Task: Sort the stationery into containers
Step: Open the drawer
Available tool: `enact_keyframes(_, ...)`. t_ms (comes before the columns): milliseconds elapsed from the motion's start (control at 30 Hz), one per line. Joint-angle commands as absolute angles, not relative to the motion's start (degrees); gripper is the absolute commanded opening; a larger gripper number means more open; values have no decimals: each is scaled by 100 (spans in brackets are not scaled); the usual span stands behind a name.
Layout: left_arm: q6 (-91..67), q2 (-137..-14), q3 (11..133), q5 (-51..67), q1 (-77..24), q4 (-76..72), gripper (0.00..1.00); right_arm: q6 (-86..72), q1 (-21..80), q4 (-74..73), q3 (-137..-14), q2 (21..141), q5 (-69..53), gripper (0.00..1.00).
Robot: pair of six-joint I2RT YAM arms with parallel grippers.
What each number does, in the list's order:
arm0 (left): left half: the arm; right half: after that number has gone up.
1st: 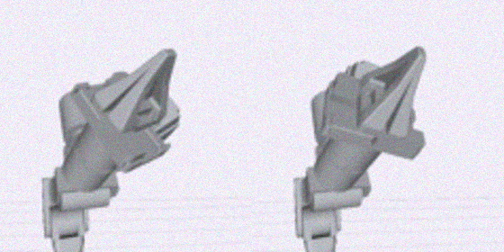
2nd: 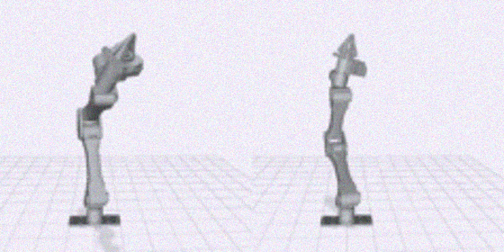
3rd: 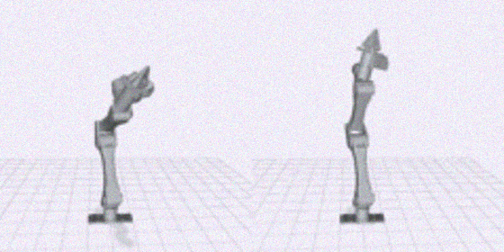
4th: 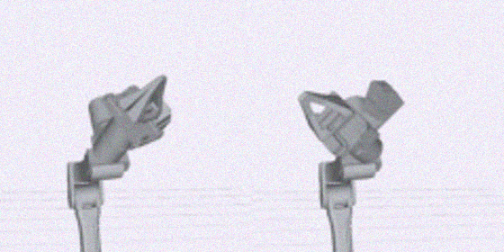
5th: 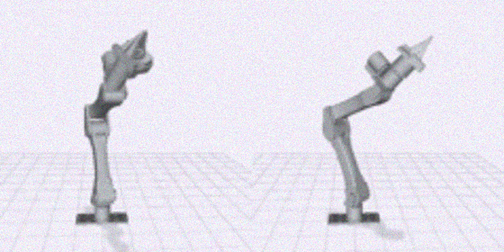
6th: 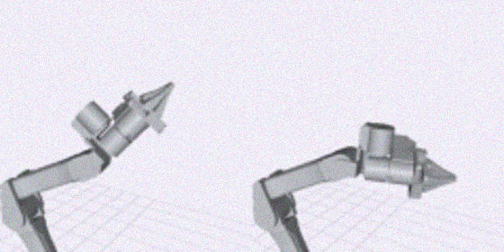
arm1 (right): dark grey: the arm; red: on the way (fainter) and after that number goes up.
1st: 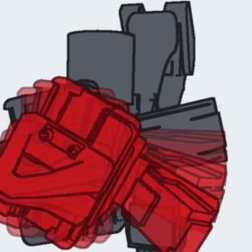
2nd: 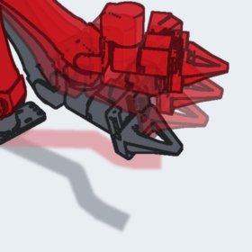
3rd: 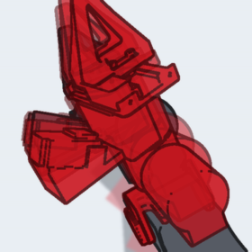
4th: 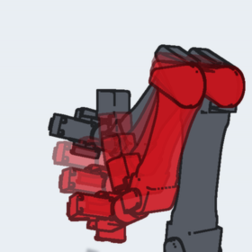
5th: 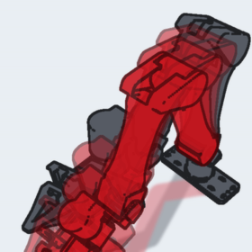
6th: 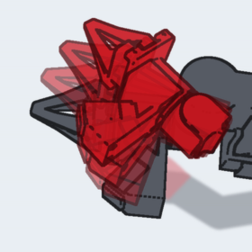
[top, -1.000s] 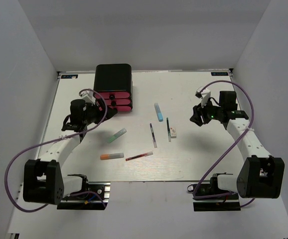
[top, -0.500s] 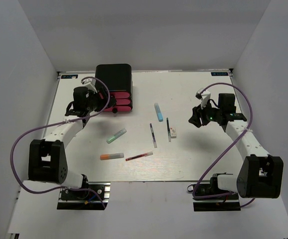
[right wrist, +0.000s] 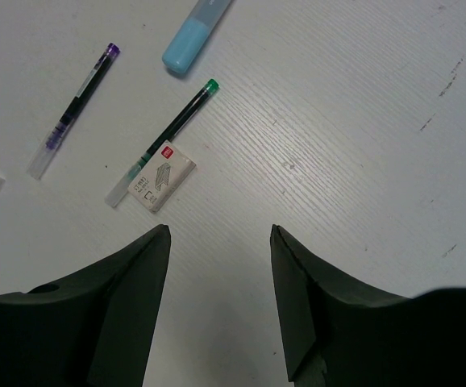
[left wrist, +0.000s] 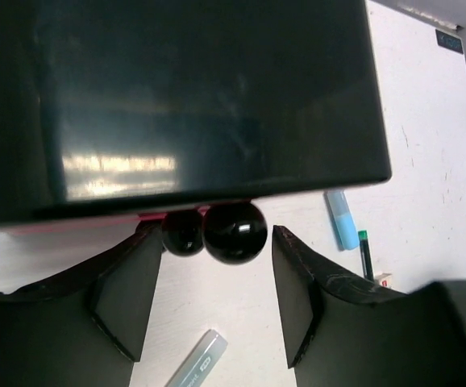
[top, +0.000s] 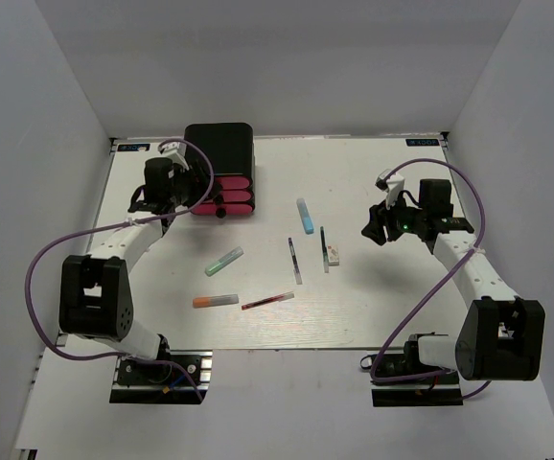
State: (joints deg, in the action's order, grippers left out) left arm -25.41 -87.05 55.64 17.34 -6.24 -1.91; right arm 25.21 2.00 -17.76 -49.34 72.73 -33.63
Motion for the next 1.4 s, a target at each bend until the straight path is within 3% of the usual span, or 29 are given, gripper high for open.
enact_keyframes(0, -2452, -8745, 5871, 1722, -642, -237, 67, 2470, 237, -1591, -5001, 7304, -3481, 59)
enact_keyframes(267, -2452, -8920, 5994, 1723, -694, -237, 50, 2443, 255, -1564, -5010, 7286, -3481, 59)
enact_keyframes(433, -2452, -8921, 5994, 1723, -747, -237, 31, 2452, 238, -1582, -4984, 7277, -3472, 59)
enact_keyframes(567, -2452, -8676, 5819, 1775, -747, -185, 24, 2496, 272, -1591, -5001, 7251, -3472, 59)
enact_keyframes(1133, -2514, -7849, 5054, 1934, -800, 9, 21, 2760, 483, -1626, -5054, 7286, -3507, 59)
enact_keyframes(1167, -2514, -7849, 5054, 1934, -800, 61, 23, 2795, 518, -1626, -5071, 7304, -3507, 60)
enact_keyframes(1200, -2514, -7796, 5106, 1934, -800, 62, 38, 2786, 536, -1635, -5097, 7321, -3507, 60)
enact_keyframes(1267, -2461, -7796, 5106, 1934, -800, 114, 55, 2778, 641, -1608, -5159, 7409, -3507, 62)
enact_keyframes(1300, -2461, -7726, 5106, 1934, -800, 114, 70, 2751, 659, -1591, -5203, 7435, -3498, 62)
enact_keyframes(1367, -2461, -7664, 4993, 1934, -800, 114, 81, 2611, 782, -1398, -5282, 7585, -3419, 63)
